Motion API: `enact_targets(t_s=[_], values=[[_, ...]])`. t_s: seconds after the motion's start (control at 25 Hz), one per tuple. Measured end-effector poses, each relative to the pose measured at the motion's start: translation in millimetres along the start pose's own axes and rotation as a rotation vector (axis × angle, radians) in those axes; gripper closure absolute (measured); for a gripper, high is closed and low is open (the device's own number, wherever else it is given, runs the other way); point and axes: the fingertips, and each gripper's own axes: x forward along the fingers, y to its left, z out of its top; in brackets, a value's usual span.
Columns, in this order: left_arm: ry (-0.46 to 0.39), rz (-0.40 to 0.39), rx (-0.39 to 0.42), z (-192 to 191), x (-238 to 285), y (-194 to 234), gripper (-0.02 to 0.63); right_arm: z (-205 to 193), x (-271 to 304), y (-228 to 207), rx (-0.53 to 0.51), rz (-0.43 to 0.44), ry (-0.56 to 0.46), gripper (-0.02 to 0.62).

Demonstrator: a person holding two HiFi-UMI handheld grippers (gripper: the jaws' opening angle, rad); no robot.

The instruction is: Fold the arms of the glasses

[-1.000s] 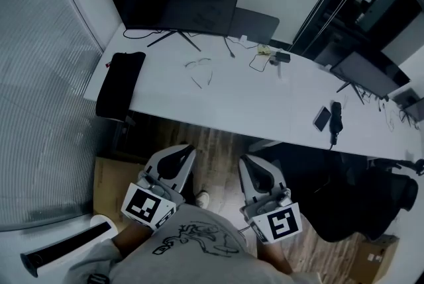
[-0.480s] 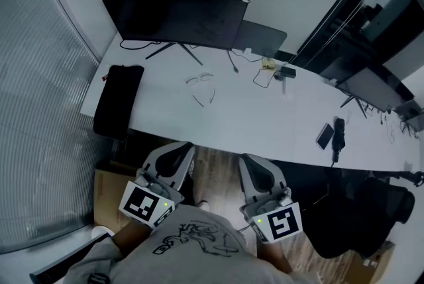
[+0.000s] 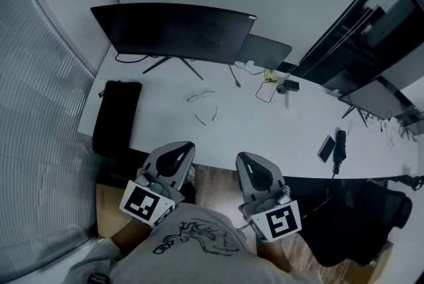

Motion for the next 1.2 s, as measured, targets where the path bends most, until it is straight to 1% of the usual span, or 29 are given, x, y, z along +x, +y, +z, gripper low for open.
enact_targets(t_s=[0.24, 0.4, 0.52, 0.72, 0.8, 0.96, 1.04, 1.12, 1.2], values=[[0.008, -0.026, 0.007, 8.2, 34.1, 47.2, 0.580, 9.7, 53.5, -17.7, -0.011, -0.011, -0.009, 0.586], [0.006, -0.043, 0.013, 12.2, 55.3, 77.2, 0.581, 8.4, 87.4, -30.5, -0.013, -0.026, -0.002, 0.586], [0.021, -0.054, 0.010, 8.1, 68.0, 98.0, 0.581, 4.7, 109.8, -37.4, -0.010, -0.039, 0.003, 0.586], [0.018, -0.077, 0.011, 2.4, 88.3, 120.3, 0.581, -2.9, 133.5, -50.0, -0.007, -0.063, 0.015, 0.586], [0.045, -0.078, 0.007, -3.5, 93.9, 126.8, 0.581, -7.0, 139.9, -55.9, -0.011, -0.070, 0.026, 0.586], [0.079, -0.061, 0.016, -18.0, 107.4, 139.5, 0.581, -23.6, 149.4, -70.2, -0.024, -0.080, 0.044, 0.586], [0.081, -0.057, 0.038, -27.6, 114.2, 142.8, 0.580, -37.4, 151.0, -76.1, -0.029, -0.080, 0.055, 0.586], [0.089, -0.058, 0.078, -39.7, 121.1, 145.4, 0.580, -53.2, 151.3, -82.1, -0.040, -0.077, 0.072, 0.586], [0.124, -0.048, 0.086, -58.6, 126.8, 149.9, 0.578, -71.5, 151.3, -88.1, -0.057, -0.071, 0.099, 0.585]])
